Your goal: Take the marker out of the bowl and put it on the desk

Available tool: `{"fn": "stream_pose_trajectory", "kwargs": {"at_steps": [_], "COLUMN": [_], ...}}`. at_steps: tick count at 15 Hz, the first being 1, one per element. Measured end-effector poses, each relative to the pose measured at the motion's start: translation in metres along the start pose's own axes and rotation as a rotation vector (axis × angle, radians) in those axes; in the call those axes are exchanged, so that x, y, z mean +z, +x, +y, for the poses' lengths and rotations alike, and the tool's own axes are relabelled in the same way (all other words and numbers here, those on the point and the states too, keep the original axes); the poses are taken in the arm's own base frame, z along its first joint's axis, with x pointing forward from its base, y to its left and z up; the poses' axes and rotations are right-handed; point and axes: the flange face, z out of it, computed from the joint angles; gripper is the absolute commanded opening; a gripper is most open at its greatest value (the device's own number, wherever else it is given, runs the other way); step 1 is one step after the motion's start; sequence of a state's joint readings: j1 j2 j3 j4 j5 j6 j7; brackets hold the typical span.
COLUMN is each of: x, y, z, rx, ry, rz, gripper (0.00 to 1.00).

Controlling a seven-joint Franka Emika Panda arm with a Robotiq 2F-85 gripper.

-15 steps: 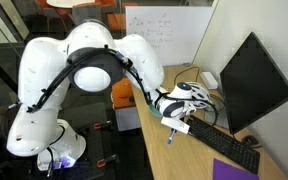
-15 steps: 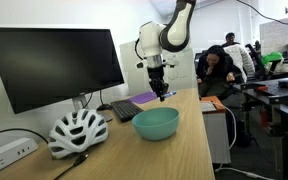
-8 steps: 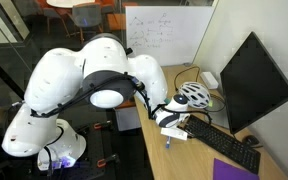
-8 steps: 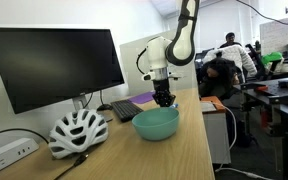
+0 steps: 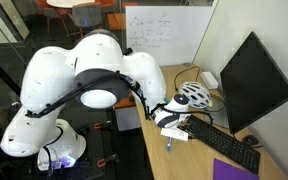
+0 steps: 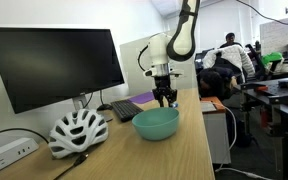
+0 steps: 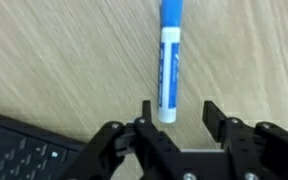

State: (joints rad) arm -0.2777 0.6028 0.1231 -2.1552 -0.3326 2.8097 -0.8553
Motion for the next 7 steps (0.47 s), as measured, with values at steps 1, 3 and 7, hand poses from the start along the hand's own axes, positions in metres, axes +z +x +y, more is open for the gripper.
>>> {"fn": "stream_pose_trajectory", "kwargs": {"at_steps": [1,3,7], "x": [-0.013,-0.044,-0.099], "y": [0.000,-0.004,-0.022], "z": [-0.003,-0.012,-0.046], "rx": [0.016,0.083,0.276], "ry": [-0.010,-0.022,0.022], "rz": [0.004,0.006,0.006], "gripper": [0.98,1.00,1.00]}}
